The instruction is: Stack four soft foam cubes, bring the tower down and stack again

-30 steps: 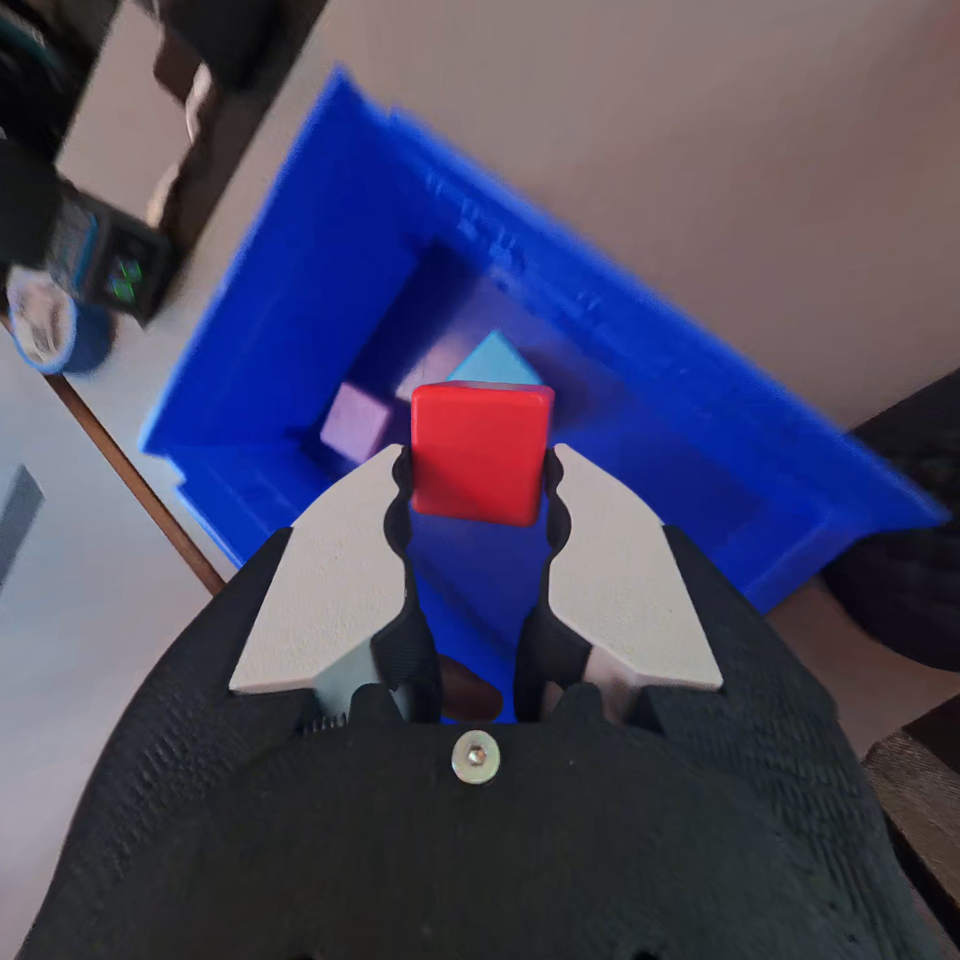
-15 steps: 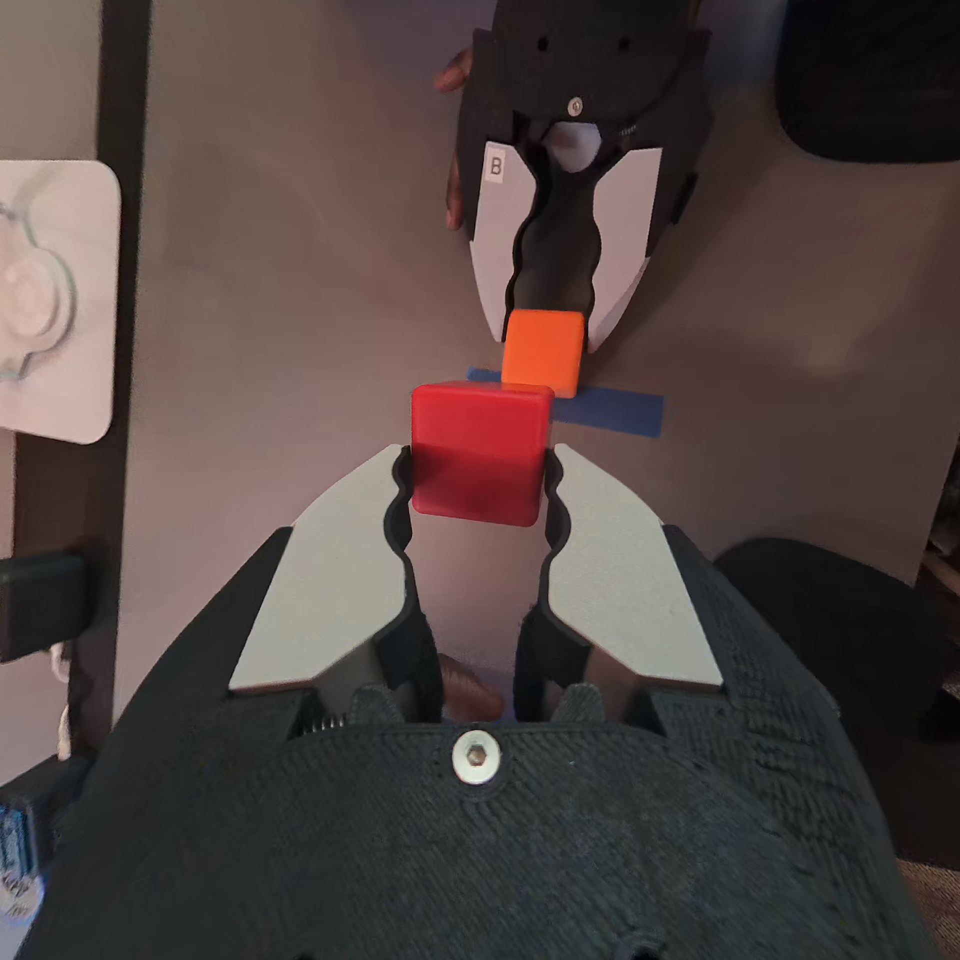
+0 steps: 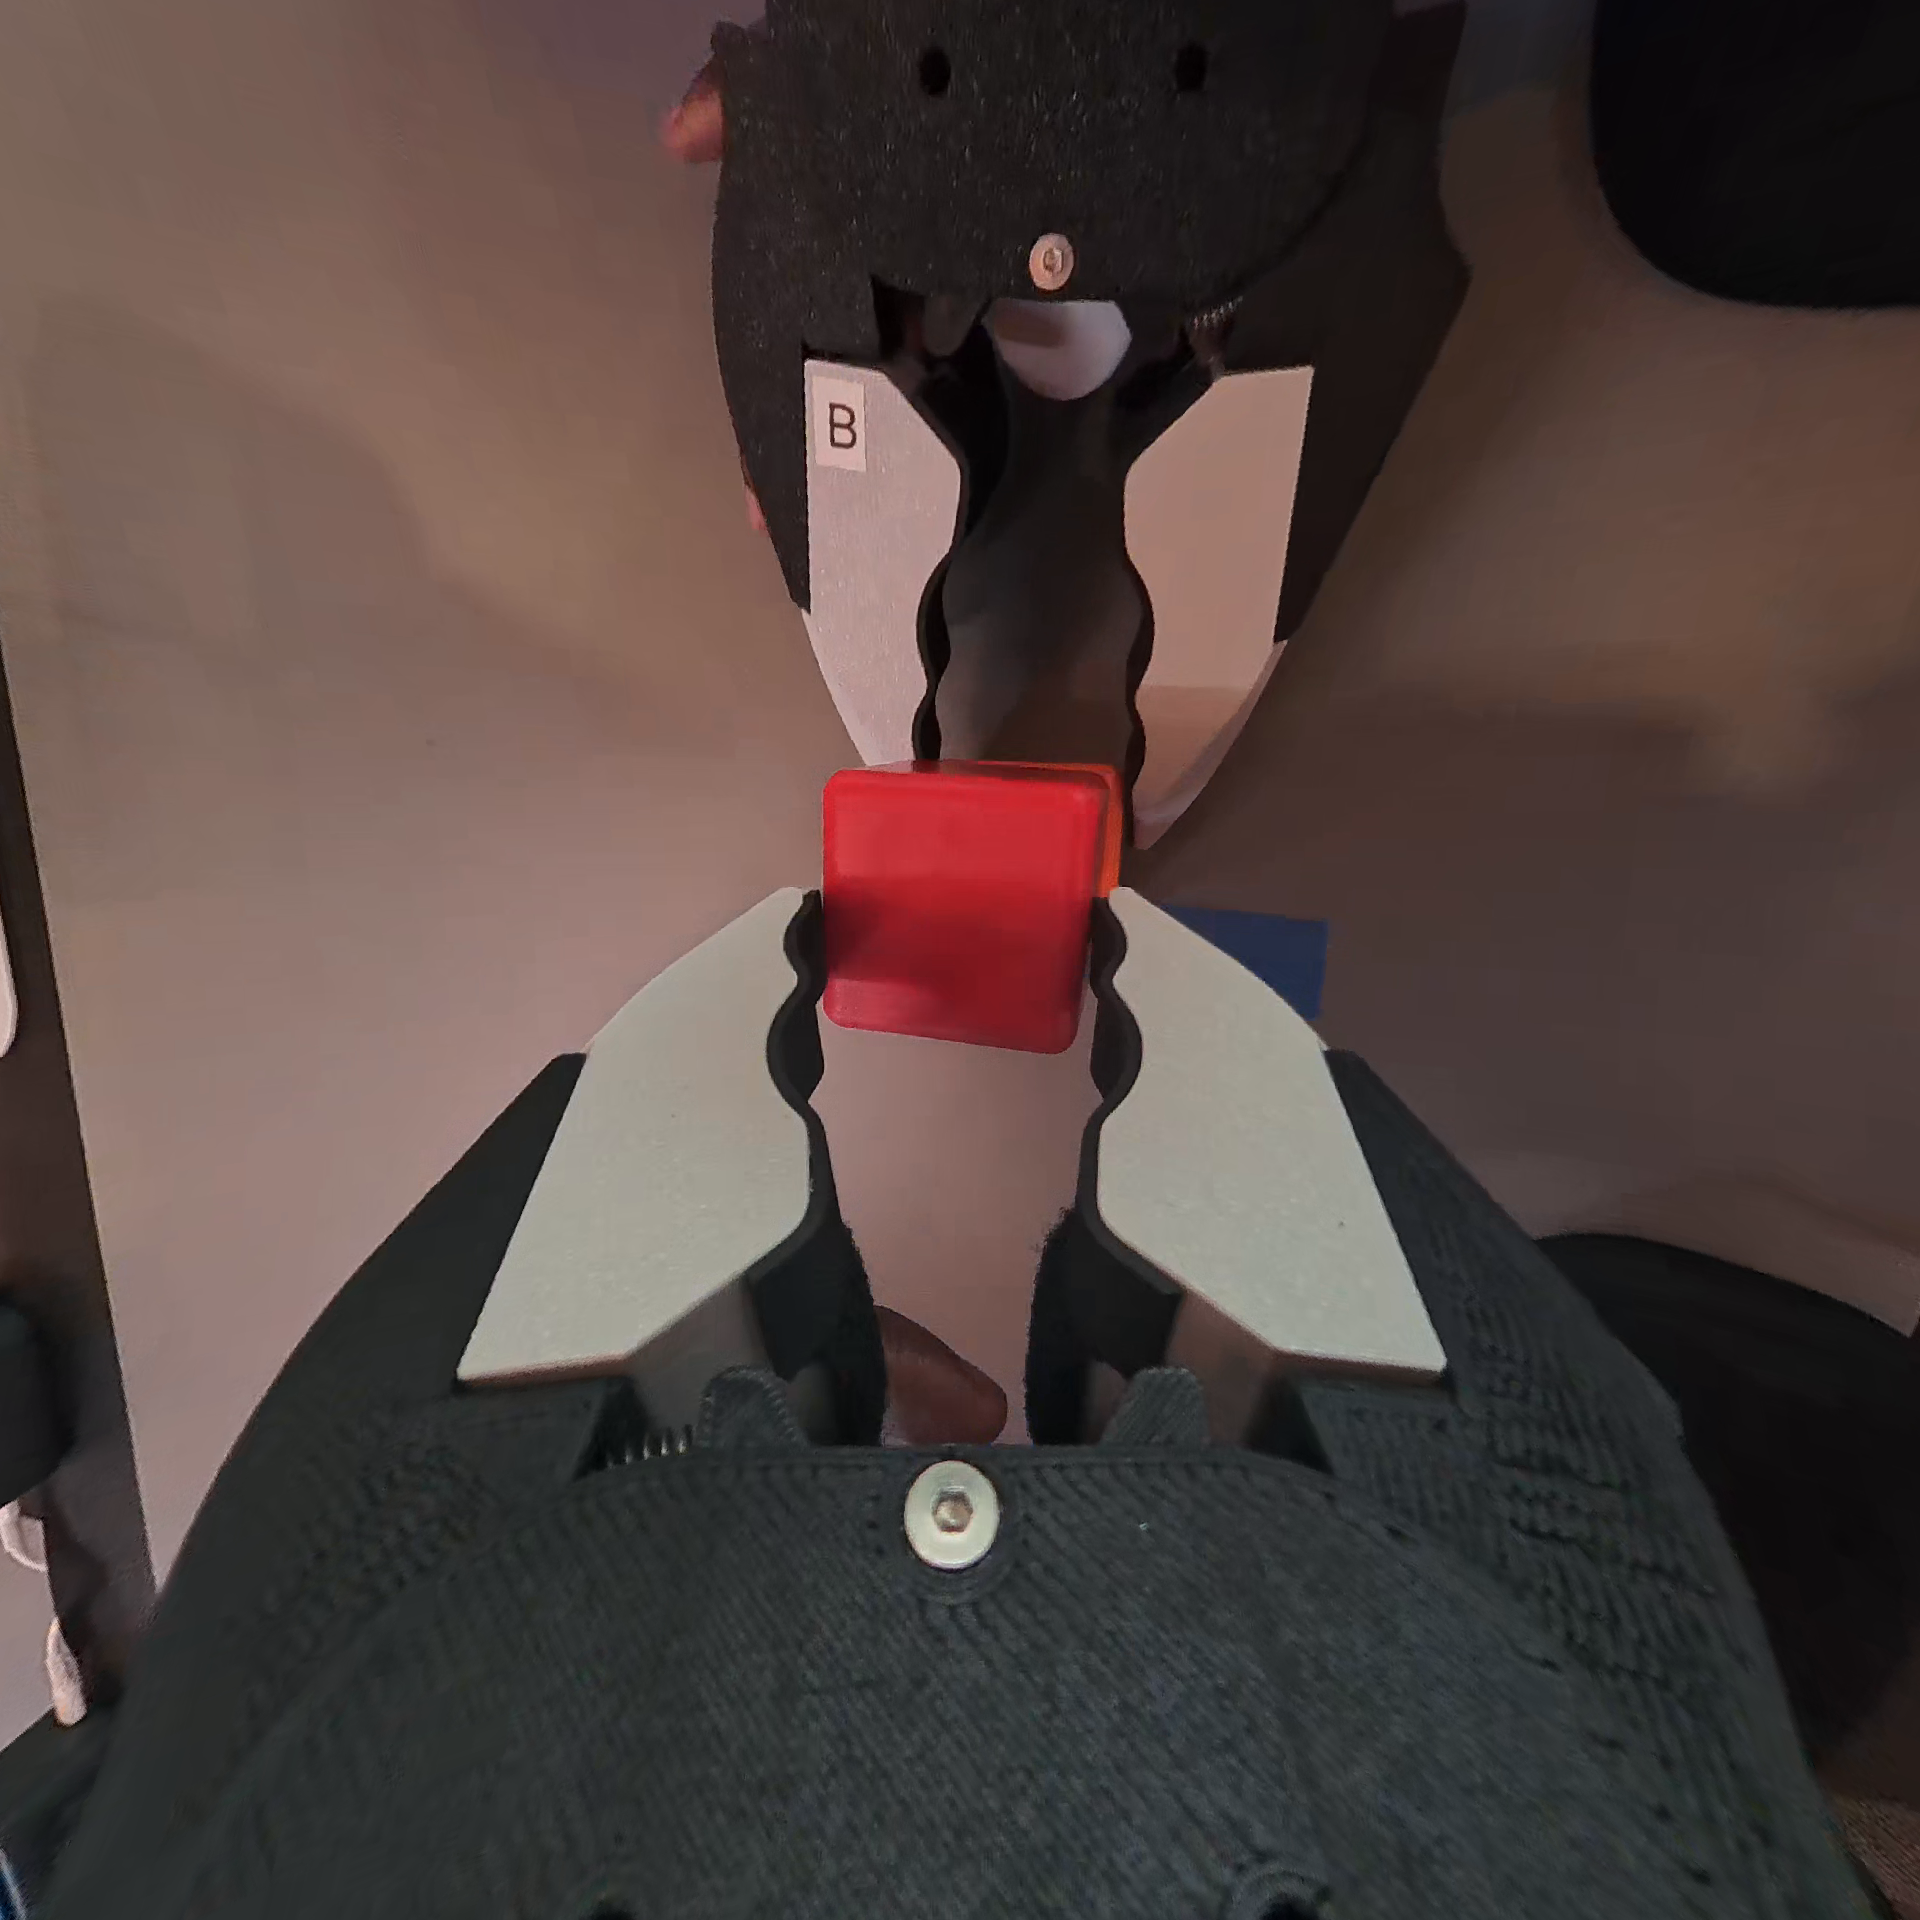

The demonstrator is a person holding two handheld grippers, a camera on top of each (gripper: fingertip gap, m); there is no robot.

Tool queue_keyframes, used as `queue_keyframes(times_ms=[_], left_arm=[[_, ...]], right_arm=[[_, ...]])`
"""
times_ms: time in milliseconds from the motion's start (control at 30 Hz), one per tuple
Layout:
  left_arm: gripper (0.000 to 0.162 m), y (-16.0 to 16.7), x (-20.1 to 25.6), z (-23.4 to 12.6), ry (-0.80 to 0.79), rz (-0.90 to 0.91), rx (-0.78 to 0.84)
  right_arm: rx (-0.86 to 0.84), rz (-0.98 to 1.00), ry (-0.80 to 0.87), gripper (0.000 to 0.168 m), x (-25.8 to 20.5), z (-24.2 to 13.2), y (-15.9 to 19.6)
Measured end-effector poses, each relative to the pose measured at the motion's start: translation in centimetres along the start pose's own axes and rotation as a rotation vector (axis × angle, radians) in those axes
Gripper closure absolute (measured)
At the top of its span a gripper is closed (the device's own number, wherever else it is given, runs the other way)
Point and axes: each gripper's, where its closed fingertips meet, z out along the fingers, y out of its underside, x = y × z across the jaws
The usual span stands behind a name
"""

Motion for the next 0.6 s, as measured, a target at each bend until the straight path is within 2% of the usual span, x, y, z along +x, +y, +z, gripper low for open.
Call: queue_keyframes(times_ms=[500, 600], left_arm=[[0.113, 0.3, 0.3, 1.1, -0.03, 0.025, -0.055], [0.112, 0.3, 0.3, 1.1, -0.031, 0.023, -0.056]], right_arm=[[0.001, 0.008, 0.003, 0.121, 0.2, 0.0, -0.1], [0.086, 0.031, 0.025, 0.106, 0.5, -0.6, -1.4]])
